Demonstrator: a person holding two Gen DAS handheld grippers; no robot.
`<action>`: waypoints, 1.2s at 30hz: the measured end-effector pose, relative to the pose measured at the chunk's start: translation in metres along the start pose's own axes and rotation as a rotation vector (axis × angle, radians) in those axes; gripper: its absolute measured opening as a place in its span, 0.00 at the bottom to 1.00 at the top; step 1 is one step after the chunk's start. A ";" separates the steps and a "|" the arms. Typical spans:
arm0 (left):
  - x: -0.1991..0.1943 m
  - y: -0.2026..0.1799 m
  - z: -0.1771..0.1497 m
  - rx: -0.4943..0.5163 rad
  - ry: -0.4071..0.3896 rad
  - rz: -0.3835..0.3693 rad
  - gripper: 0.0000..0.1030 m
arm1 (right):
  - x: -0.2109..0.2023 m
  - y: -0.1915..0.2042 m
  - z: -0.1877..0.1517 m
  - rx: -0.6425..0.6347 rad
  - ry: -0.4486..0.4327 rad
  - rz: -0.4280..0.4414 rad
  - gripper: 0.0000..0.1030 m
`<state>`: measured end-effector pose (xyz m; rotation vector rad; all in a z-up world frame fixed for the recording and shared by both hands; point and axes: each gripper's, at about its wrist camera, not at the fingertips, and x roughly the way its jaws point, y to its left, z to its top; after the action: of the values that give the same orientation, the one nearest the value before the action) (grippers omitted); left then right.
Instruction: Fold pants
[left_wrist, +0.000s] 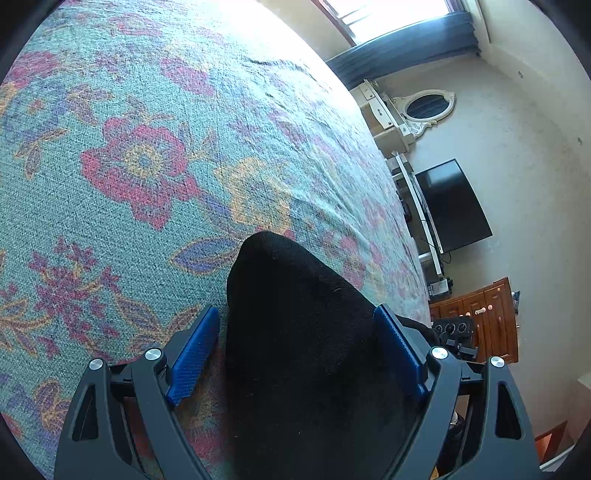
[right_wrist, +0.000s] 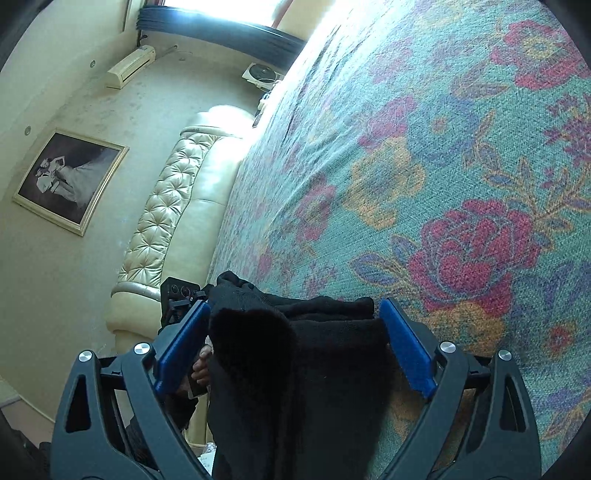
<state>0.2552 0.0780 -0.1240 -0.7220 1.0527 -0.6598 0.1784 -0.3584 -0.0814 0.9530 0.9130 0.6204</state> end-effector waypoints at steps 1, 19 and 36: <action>0.000 0.002 0.001 -0.011 -0.004 -0.005 0.81 | 0.000 0.000 0.000 0.002 0.002 0.001 0.90; 0.011 0.000 -0.003 0.071 -0.021 0.155 0.43 | 0.008 -0.016 0.000 0.008 0.025 -0.138 0.34; 0.018 -0.019 -0.007 0.198 -0.070 0.290 0.36 | 0.019 0.001 -0.004 -0.047 -0.014 -0.184 0.32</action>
<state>0.2522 0.0514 -0.1203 -0.4071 0.9880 -0.4768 0.1840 -0.3413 -0.0889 0.8196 0.9578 0.4762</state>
